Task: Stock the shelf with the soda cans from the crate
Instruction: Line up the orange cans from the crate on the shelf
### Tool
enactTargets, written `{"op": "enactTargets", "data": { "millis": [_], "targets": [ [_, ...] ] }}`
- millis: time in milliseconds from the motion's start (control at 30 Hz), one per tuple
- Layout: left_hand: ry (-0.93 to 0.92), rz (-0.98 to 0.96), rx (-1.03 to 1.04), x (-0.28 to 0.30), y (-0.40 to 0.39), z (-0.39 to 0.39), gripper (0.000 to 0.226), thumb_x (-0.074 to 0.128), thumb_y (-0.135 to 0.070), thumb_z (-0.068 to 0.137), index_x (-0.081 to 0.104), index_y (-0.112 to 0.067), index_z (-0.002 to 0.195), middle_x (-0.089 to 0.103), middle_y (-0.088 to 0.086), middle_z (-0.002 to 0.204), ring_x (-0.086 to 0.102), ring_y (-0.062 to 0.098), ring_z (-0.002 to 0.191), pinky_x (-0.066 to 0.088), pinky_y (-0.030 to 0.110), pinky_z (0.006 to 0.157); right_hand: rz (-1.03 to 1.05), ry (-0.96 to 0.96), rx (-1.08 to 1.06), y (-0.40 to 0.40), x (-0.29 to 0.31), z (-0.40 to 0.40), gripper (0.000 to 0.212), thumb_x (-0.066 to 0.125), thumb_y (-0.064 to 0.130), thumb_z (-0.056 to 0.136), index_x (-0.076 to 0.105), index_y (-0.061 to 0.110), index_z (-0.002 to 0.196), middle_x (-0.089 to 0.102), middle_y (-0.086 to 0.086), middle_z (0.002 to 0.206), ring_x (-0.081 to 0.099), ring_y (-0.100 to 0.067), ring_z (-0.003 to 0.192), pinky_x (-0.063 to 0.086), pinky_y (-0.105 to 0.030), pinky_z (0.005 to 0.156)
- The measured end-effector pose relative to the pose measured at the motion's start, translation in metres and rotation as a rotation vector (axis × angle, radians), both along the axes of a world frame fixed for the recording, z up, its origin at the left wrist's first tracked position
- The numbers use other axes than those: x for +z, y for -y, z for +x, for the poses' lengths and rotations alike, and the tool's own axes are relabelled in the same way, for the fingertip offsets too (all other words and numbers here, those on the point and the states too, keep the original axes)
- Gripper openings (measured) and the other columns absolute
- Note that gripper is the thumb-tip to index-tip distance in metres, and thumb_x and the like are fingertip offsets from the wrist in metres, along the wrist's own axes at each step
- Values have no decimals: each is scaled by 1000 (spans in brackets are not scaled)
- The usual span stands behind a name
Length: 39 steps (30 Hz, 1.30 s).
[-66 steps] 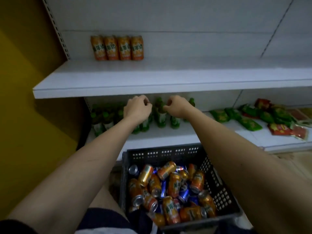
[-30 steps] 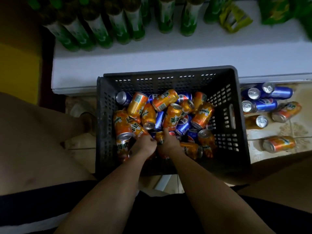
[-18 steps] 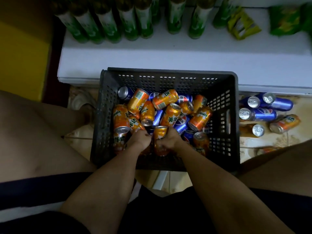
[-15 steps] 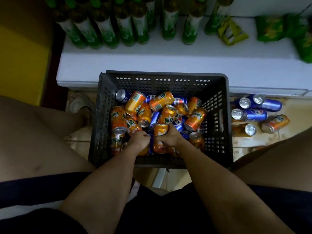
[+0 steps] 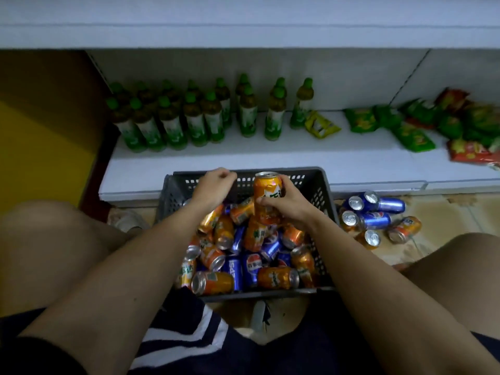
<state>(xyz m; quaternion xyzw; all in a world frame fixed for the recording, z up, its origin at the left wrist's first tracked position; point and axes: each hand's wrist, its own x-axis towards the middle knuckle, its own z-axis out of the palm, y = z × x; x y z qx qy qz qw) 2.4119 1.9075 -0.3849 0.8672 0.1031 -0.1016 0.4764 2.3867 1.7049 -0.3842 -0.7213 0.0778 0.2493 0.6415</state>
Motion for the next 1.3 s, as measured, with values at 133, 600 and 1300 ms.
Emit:
{"op": "enactTargets", "data": {
  "millis": [133, 600, 1300],
  "targets": [
    [270, 123, -68, 72, -3, 43, 21, 52, -45, 93, 65, -31, 101, 68, -8, 96, 62, 16, 93, 53, 36, 83, -2, 155, -82, 1, 58, 32, 64, 78, 21, 82, 40, 31, 133, 60, 0, 116, 62, -18, 104, 57, -40, 83],
    [562, 737, -242, 239, -60, 184, 36, 42, -47, 97, 58, -34, 127, 59, -1, 124, 44, 26, 117, 41, 42, 91, -90, 563, -152, -12, 240, 133, 61, 80, 31, 79, 48, 21, 130, 63, 3, 115, 64, -13, 99, 57, -42, 87],
    [312, 788, -280, 205, -88, 247, 53, 21, -65, 95, 22, -51, 147, 19, -15, 157, 13, 12, 146, 8, 59, 116, -275, 759, -154, -123, 264, 399, 56, 85, 33, 73, 53, 24, 119, 62, 5, 108, 63, -15, 97, 56, -31, 78]
  ]
}}
